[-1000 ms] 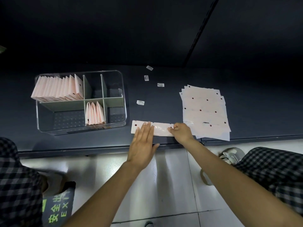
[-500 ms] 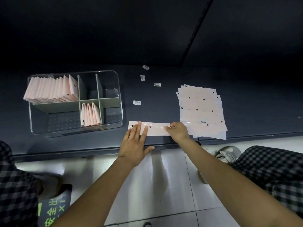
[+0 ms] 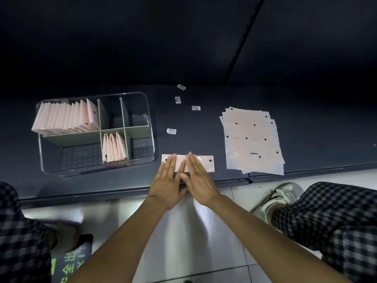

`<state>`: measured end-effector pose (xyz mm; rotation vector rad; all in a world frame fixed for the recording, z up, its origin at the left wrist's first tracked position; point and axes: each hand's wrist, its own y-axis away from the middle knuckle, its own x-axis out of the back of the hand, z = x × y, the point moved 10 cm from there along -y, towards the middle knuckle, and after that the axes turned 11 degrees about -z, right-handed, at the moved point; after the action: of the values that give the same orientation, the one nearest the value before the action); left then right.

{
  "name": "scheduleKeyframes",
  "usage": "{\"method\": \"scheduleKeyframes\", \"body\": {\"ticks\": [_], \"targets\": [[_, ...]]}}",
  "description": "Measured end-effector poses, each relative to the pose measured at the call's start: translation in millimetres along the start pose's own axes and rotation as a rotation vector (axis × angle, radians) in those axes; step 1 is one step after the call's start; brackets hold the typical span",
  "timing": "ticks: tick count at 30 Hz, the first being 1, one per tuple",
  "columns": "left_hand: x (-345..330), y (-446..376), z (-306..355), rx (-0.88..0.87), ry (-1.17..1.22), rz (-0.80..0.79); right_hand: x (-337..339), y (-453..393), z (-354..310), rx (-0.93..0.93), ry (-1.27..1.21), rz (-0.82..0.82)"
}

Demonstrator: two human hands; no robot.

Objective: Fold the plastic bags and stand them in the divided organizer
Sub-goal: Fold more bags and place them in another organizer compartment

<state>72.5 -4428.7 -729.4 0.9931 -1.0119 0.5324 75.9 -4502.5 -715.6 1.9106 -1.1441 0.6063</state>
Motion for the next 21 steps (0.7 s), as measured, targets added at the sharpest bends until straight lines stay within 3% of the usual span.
{"method": "scheduleKeyframes", "body": {"ticks": [7,14,17,21], "targets": [[1.1,1.2,-1.2,-0.035,-0.037,-0.017,27.1,15.9,39.6,-0.087,0.206,0.087],[26.3,5.9,14.5,-0.092,-0.178,0.120,14.0,48.5,15.7,0.056,0.749,0.031],[24.6,15.5,29.2,-0.185,-0.215,0.170,3.0,67.4,5.8,0.186,0.791,0.079],[32.4,30.7,28.7,-0.268,-0.125,0.381,-2.4,77.8,-7.4,0.318,0.717,0.092]]}}
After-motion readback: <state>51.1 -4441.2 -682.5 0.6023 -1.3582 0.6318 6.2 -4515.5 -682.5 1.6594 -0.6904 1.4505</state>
